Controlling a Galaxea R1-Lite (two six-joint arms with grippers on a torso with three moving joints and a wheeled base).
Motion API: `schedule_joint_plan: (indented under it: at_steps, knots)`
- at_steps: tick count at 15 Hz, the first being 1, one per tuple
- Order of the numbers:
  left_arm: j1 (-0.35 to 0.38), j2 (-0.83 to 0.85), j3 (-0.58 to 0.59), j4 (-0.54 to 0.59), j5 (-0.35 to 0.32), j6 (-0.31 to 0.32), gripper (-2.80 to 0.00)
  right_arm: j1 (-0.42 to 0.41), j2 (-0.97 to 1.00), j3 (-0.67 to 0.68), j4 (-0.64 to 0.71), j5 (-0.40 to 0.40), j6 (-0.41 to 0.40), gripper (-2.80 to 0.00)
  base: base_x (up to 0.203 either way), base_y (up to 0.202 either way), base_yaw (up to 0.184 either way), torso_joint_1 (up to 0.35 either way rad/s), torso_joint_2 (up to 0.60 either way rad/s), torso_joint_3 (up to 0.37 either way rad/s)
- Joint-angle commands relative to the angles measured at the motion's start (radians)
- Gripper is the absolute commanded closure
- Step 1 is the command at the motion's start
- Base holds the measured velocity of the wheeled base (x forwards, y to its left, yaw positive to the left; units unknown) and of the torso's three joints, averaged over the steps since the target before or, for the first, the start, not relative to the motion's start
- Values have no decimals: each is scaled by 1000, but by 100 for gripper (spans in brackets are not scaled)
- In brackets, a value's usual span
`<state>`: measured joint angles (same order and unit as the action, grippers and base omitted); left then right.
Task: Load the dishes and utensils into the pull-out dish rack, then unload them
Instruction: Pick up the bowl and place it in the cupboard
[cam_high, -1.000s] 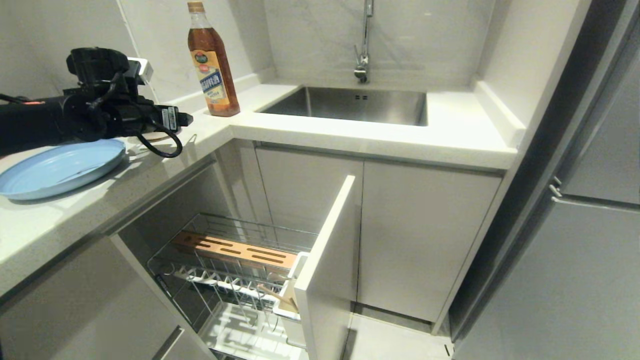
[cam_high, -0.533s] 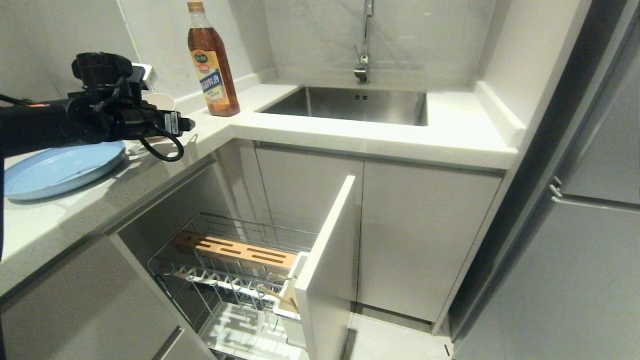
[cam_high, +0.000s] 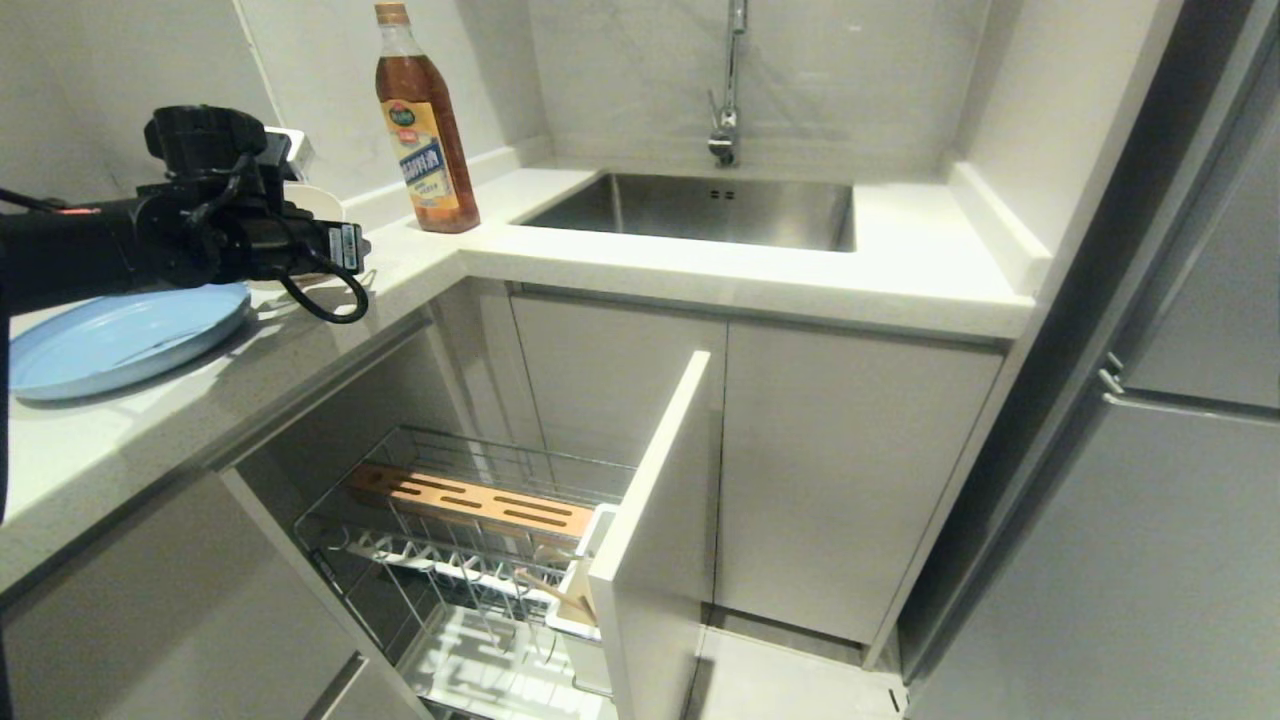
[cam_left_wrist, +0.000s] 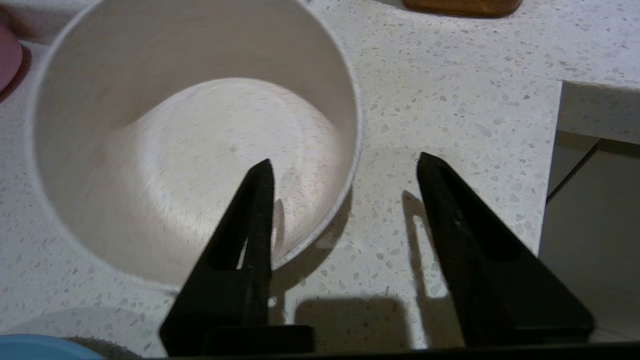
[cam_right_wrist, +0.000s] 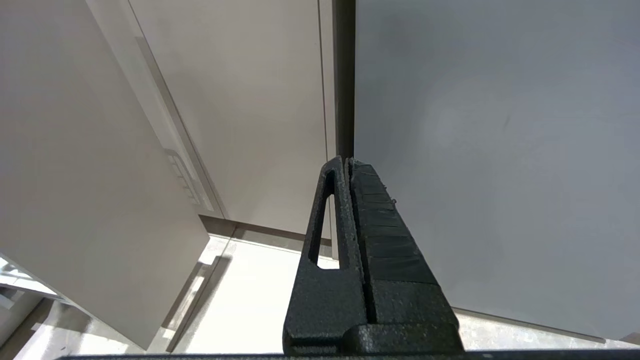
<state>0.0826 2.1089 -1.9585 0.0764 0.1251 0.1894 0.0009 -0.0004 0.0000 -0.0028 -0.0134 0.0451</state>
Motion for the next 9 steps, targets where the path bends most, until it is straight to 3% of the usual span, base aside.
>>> schedule_joint_plan:
  at_steps: [1, 9]
  knots:
    - [0, -3, 1, 0, 1, 1, 0, 1, 0, 0, 0, 0, 0, 0, 0, 0, 0, 0, 0, 0]
    - [-3, -39, 3, -6, 4, -34, 0, 1, 0, 0, 0, 0, 1, 0, 0, 0, 0, 0, 0, 0]
